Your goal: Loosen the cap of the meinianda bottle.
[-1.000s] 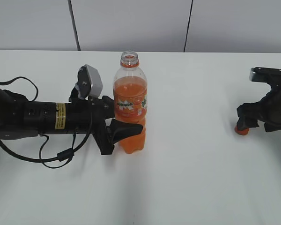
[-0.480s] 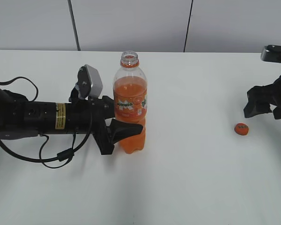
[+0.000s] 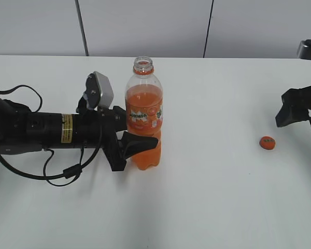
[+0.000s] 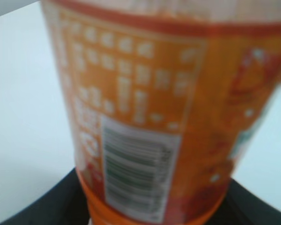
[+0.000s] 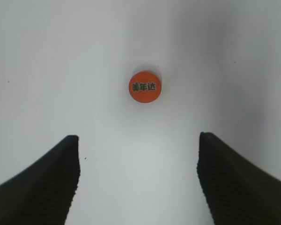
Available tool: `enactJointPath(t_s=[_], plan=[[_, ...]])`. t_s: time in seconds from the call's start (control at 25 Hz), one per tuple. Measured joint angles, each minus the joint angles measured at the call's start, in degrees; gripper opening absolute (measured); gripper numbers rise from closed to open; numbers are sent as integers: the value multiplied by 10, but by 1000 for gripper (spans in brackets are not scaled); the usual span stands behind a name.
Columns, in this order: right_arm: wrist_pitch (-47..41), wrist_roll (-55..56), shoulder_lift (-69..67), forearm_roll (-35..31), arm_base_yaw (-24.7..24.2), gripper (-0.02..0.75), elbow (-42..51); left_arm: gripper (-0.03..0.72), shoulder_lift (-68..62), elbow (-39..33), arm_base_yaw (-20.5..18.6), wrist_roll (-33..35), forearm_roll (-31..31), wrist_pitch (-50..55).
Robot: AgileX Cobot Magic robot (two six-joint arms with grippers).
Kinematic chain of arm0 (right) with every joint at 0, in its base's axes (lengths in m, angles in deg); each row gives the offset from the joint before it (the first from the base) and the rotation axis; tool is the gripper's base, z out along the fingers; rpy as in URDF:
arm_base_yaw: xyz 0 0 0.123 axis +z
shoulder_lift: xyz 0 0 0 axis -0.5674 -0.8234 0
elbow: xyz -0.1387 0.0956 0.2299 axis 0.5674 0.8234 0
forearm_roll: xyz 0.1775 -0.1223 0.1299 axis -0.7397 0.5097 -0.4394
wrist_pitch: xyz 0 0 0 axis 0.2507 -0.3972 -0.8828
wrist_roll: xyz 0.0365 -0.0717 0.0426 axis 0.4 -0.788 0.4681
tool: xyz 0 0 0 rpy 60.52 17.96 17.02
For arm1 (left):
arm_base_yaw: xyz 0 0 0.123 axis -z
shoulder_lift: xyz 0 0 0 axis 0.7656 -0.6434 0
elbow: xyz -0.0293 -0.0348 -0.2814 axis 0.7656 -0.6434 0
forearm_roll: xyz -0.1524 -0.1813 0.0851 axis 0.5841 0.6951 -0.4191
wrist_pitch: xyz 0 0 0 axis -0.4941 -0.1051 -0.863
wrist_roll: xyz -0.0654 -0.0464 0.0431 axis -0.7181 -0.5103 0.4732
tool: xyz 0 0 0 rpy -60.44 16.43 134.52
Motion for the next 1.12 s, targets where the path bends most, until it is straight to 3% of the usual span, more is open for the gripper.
enactJointPath(t_s=[0.32, 0.56, 0.84, 1.12], plan=[[-8, -2, 0, 0, 0, 585, 0, 394, 0, 0, 0, 0, -1, 3], [-11, -11, 7, 0, 0, 585, 0, 589, -1, 0, 0, 0, -35, 22], [-21, -23, 30, 1, 0, 585, 0, 540, -1, 0, -15, -11, -74, 43], [-47, -29, 70, 4, 0, 585, 0, 519, 27, 0, -76, -73, -166, 60]])
